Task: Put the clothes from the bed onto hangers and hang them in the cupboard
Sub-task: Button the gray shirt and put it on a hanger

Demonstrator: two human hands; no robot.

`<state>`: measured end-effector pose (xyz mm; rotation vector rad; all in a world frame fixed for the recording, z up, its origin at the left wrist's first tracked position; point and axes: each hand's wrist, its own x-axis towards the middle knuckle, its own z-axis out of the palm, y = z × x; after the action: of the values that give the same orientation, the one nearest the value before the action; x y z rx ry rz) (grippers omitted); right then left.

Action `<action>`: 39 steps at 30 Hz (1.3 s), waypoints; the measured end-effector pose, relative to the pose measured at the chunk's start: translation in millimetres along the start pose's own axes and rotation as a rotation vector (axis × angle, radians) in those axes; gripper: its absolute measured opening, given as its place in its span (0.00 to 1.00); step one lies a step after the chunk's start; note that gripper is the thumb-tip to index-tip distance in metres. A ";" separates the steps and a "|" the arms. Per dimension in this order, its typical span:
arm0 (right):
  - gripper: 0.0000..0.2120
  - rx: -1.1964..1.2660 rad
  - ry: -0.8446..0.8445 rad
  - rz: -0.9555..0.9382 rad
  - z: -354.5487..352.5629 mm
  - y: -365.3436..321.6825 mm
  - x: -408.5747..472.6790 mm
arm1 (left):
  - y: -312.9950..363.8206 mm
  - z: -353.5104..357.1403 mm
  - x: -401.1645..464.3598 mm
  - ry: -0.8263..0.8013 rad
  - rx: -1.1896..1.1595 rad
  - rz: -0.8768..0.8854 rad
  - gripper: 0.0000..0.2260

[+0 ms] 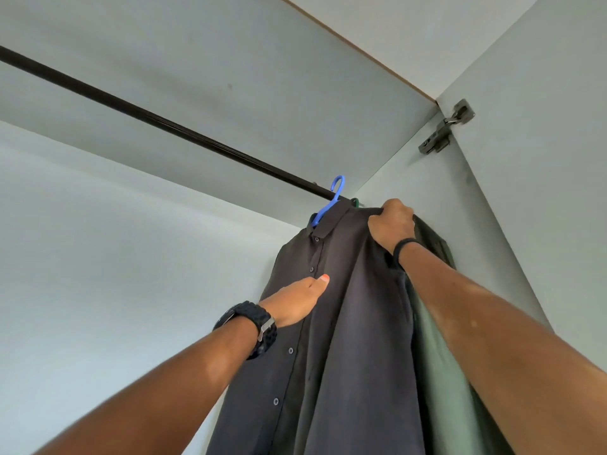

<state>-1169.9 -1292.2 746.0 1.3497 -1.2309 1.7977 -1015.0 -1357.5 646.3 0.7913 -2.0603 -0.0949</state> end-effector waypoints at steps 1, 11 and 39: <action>0.03 0.001 0.003 0.002 8.1 4.7 3.6 | -0.3 1.6 4.8 0.009 -0.020 -0.003 0.21; 0.16 -0.090 -0.147 0.002 41.4 13.9 37.4 | -11.0 18.4 21.8 0.040 0.003 -0.018 0.26; 0.09 0.115 -0.561 0.373 -29.7 60.4 -119.4 | -3.1 139.6 -103.6 0.017 -0.208 0.042 0.25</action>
<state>-1194.4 -1280.6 611.6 1.8714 -1.7908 1.8098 -1081.0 -1332.4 487.4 0.6184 -2.0114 -0.2735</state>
